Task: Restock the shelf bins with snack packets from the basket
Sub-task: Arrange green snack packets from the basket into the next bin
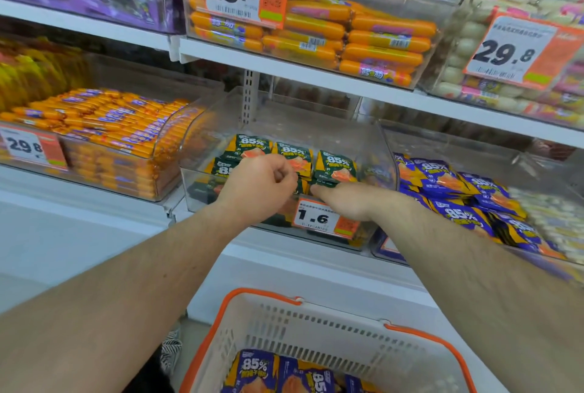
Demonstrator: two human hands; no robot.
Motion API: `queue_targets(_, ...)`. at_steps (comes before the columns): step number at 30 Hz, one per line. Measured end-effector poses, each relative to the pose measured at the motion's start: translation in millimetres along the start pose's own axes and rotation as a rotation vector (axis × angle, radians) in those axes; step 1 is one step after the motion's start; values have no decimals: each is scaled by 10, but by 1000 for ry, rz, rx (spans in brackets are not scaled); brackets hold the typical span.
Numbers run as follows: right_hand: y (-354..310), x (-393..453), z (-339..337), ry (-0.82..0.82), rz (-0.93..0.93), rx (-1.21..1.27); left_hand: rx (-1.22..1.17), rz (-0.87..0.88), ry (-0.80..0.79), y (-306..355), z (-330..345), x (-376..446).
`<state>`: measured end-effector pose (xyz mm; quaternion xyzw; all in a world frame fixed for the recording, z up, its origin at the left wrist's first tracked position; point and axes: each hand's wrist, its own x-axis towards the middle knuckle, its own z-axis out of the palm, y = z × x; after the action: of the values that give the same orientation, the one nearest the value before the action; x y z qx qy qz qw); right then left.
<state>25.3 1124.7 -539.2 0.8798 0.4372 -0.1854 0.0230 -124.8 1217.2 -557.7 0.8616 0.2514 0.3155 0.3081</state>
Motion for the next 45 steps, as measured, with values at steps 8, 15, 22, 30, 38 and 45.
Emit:
queue_targets(8, 116, 9, 277, 603, -85, -64, 485, 183, -177, 273, 39, -205)
queue_targets(15, 423, -208, 1471, 1222, -689, 180, 611, 43, -1280, 47, 487, -563)
queue_targets(22, 716, -160, 3066, -207, -95, 213, 732, 14, -1380, -127, 870, -702)
queue_targets(30, 915, -355, 3903, -402, 83, 244, 806, 58, -1418, -232, 1168, -702)
queue_targets(38, 786, -328, 3751, -339, 96, 149, 759, 8, -1413, -215, 1160, -650)
queue_targets(45, 677, -136, 2616, -121, -106, 354, 743, -44, -1305, -282, 837, -380)
